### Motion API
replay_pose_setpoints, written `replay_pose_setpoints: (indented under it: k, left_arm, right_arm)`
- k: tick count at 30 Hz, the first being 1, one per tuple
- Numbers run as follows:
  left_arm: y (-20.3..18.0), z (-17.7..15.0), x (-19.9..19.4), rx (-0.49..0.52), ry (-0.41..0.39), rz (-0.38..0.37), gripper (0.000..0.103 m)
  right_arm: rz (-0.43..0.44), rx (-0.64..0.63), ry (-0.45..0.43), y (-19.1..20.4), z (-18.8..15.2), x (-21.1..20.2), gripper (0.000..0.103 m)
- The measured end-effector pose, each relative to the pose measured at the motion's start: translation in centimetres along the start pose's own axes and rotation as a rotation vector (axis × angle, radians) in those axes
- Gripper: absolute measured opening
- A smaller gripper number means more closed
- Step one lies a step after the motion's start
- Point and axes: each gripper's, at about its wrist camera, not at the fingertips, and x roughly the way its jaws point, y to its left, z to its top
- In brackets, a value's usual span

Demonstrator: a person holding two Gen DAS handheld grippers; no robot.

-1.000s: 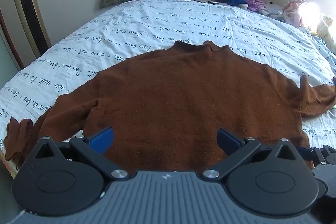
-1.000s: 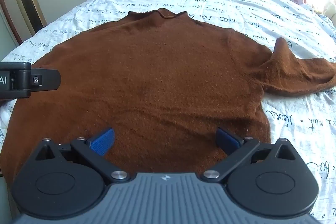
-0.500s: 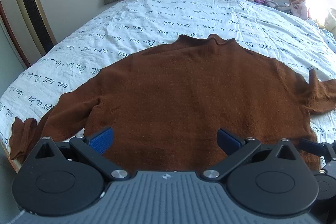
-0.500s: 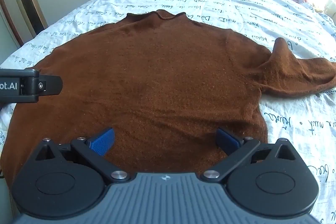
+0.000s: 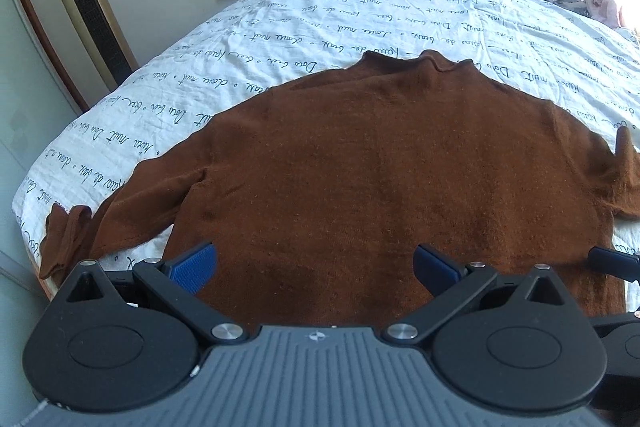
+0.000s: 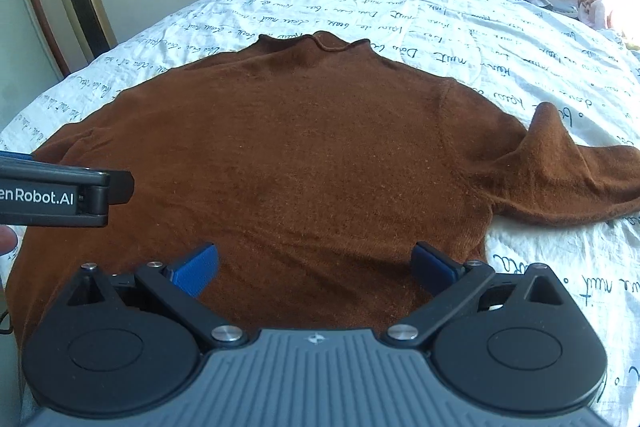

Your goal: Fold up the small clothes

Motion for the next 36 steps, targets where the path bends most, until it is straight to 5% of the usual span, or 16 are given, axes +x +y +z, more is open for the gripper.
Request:
replay_pose_setpoints:
  k: [6, 12, 15, 17, 18, 19, 20, 23, 26, 29, 31, 34, 36]
  left_arm:
    - [0.8, 0.1, -0.3, -0.048, 0.011, 0.039, 0.103]
    - [2.6, 0.6, 0.4, -0.126, 0.102, -0.028, 0.103]
    - [3.8, 0.0, -0.1, -0.121, 0.067, -0.028, 0.103]
    - [5.2, -0.5, -0.5, -0.146, 0.027, -0.067, 0.103]
    - [6.3, -0.8, -0.8, -0.176, -0.003, -0.106, 0.103]
    - [7.3, -1.1, -1.1, -0.204, -0.032, -0.155, 0.103]
    - [8.3, -1.5, -1.3, -0.222, -0.058, -0.207, 0.103]
    - [10.7, -2.4, -1.7, -0.184, -0.072, -0.289, 0.103]
    - [13.1, -2.8, -1.5, -0.046, -0.014, -0.363, 0.103]
    - [16.5, -3.7, -3.1, 0.041, -0.077, -0.317, 0.103]
    - [18.4, -3.9, -5.0, 0.127, -0.085, -0.217, 0.103]
    - [20.8, -4.9, -8.0, 0.195, -0.121, -0.043, 0.103]
    - [21.8, -5.8, -9.1, 0.148, -0.113, -0.027, 0.103]
  right_arm:
    - [0.031, -0.002, 0.028, -0.5, 0.9, 0.7, 0.103]
    - [0.042, -0.04, 0.007, -0.9, 2.5, -1.2, 0.103]
    - [0.098, -0.051, -0.198, -1.5, 3.2, -5.4, 0.103]
    - [0.036, -0.217, -0.472, -0.5, 1.7, -7.6, 0.103]
    - [-0.04, -0.312, -0.431, 0.3, 1.4, -7.2, 0.103]
    - [-0.082, -0.387, -0.285, 0.9, 1.5, -6.4, 0.103]
    - [-0.058, -0.387, -0.234, 0.9, 1.1, -6.6, 0.103]
    - [-0.072, -0.349, -0.274, 1.0, -1.7, -10.9, 0.103]
    - [-0.236, -0.411, -0.263, 1.7, -4.5, -15.2, 0.103]
    - [-0.348, -0.381, -0.187, 2.3, -6.3, -18.9, 0.103]
    - [-0.391, -0.365, -0.138, 3.0, -6.3, -20.8, 0.103]
    - [-0.286, -0.281, -0.286, 3.6, -6.2, -23.8, 0.103]
    - [-0.349, -0.328, -0.426, 4.8, -5.7, -22.4, 0.103]
